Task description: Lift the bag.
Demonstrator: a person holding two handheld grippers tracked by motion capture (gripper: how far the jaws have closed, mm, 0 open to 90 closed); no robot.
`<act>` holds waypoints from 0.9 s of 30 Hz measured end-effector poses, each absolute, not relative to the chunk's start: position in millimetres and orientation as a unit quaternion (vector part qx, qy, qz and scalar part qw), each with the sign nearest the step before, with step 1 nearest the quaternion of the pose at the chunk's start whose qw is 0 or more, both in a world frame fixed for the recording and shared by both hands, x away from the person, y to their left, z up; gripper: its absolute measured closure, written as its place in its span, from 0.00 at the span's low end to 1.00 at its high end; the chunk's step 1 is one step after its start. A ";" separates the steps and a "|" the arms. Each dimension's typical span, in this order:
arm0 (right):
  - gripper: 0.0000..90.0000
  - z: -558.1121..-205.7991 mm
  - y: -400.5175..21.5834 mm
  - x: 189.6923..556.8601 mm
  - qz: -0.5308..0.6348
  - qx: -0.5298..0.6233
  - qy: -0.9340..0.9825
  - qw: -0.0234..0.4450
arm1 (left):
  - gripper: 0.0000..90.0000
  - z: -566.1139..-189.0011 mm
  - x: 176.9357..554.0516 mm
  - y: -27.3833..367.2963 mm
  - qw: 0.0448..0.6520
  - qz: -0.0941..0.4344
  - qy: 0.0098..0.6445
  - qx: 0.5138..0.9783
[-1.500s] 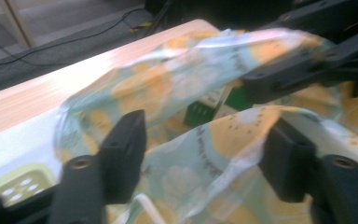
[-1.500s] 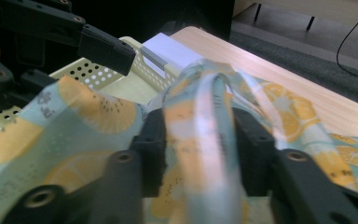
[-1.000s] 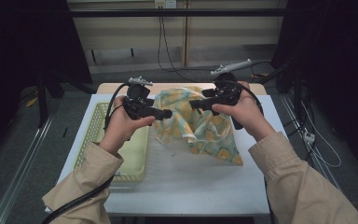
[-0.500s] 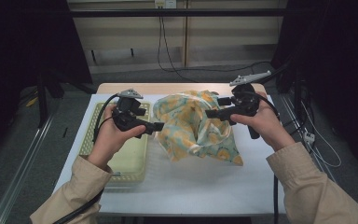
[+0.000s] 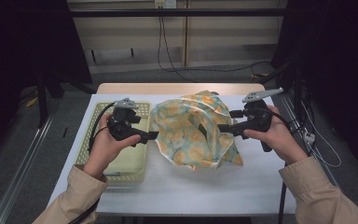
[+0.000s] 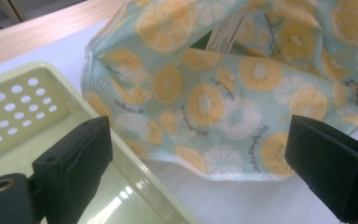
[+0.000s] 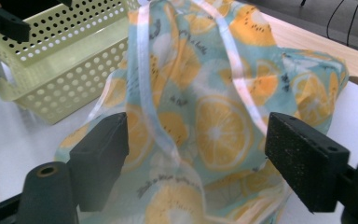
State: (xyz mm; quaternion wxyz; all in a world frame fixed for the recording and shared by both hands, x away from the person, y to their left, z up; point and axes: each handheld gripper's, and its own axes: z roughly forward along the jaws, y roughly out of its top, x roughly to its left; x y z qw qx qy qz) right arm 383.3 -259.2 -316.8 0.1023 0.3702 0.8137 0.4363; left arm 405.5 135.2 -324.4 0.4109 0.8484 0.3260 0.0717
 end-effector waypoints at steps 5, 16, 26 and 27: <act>0.21 -326.3 -260.5 372.2 0.436 0.359 0.820 0.095 | 0.08 -330.0 401.6 140.7 0.411 0.072 0.327 0.848; 0.16 -347.7 -271.0 352.9 0.433 0.354 0.823 0.096 | 0.08 -337.5 391.0 156.9 0.420 0.076 0.330 0.842; 0.15 -371.4 -282.6 337.9 0.432 0.357 0.822 0.100 | 0.09 -343.3 380.8 173.8 0.430 0.085 0.336 0.834; 0.15 -373.5 -283.7 336.7 0.431 0.358 0.822 0.101 | 0.09 -344.2 380.0 175.4 0.431 0.085 0.337 0.832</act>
